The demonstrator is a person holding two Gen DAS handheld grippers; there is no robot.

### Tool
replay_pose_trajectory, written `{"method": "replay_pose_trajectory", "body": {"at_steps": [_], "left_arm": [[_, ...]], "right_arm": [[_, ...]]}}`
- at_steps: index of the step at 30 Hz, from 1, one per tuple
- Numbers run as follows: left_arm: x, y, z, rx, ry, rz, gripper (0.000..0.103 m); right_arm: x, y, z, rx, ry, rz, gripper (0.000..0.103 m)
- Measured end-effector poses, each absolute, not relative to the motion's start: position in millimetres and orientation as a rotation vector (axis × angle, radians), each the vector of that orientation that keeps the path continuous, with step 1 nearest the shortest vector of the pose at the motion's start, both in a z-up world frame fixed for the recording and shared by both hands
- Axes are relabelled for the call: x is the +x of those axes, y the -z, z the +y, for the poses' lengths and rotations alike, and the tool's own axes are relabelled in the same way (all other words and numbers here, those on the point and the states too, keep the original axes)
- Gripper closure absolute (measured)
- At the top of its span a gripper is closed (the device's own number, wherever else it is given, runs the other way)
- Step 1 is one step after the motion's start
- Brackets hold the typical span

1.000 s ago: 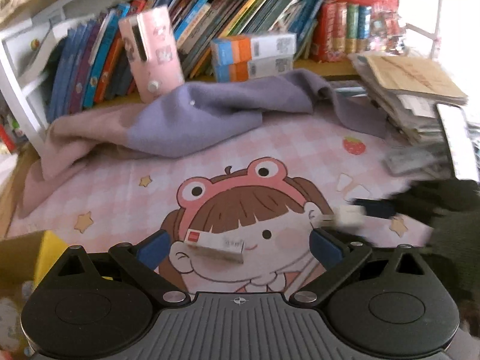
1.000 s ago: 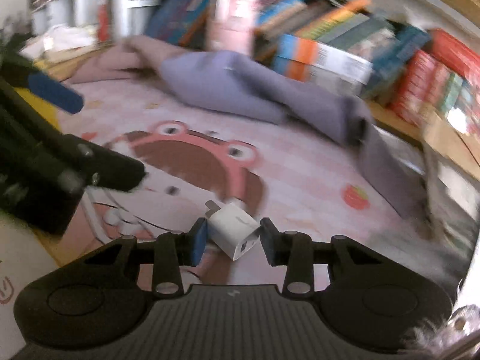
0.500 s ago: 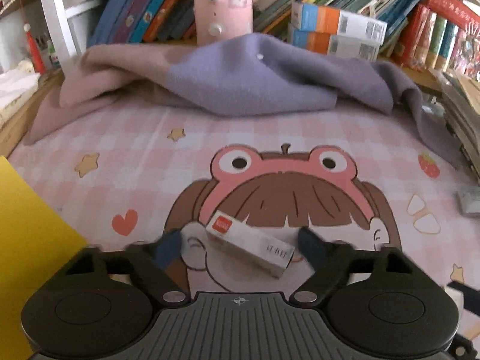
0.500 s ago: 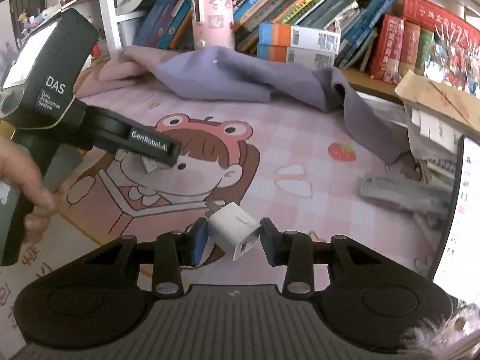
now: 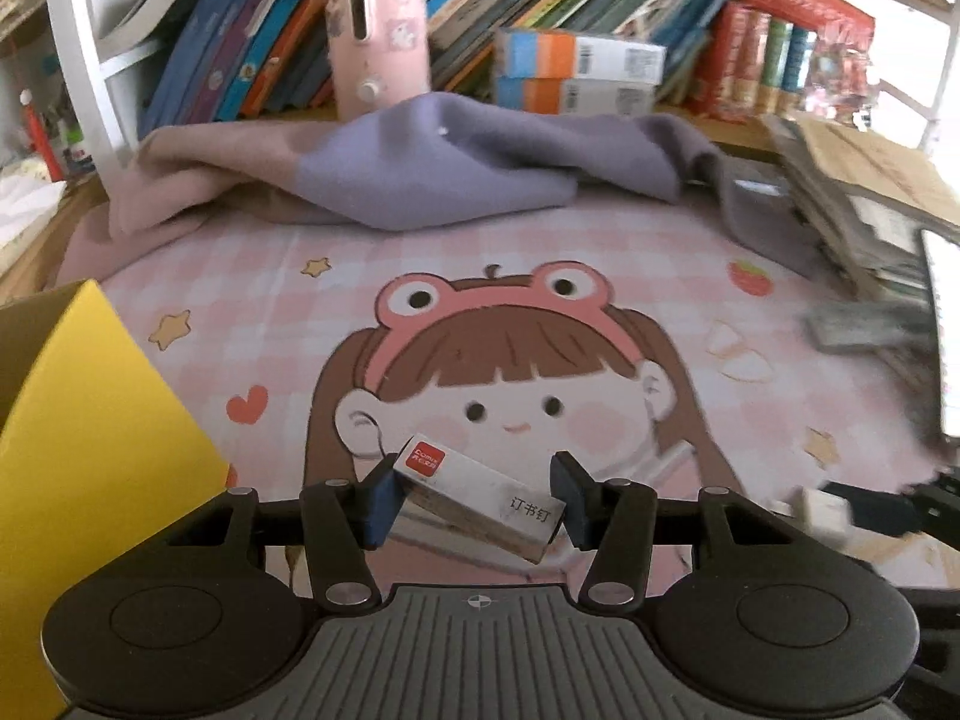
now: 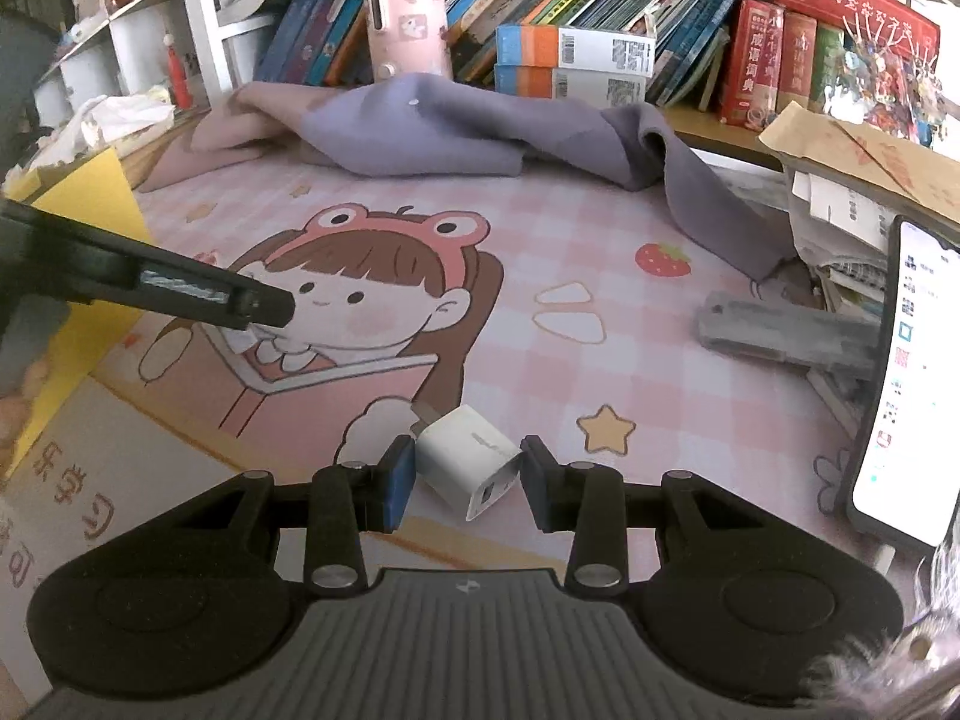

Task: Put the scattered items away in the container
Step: 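Lift the staple box and charger with both grippers toward the yellow box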

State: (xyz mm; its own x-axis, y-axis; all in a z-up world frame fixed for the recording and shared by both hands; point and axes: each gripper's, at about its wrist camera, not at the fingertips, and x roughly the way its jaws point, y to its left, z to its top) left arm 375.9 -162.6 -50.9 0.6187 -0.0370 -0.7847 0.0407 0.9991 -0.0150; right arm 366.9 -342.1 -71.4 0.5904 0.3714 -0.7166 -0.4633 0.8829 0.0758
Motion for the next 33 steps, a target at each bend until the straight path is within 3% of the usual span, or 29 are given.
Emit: {"method": "replay_pose_trajectory", "body": {"at_steps": [22,33], "left_arm": [[241,-16,-141,-0.048,0.233,0.816,0.051],[189,-36,-113,-0.072,0.349,0.712,0.051]], "right_arm": [[274,8,-333,-0.134,-0.545,0.789,0.067],[209,-31,-305,-0.151,-0.452,0.687,0.067]]}}
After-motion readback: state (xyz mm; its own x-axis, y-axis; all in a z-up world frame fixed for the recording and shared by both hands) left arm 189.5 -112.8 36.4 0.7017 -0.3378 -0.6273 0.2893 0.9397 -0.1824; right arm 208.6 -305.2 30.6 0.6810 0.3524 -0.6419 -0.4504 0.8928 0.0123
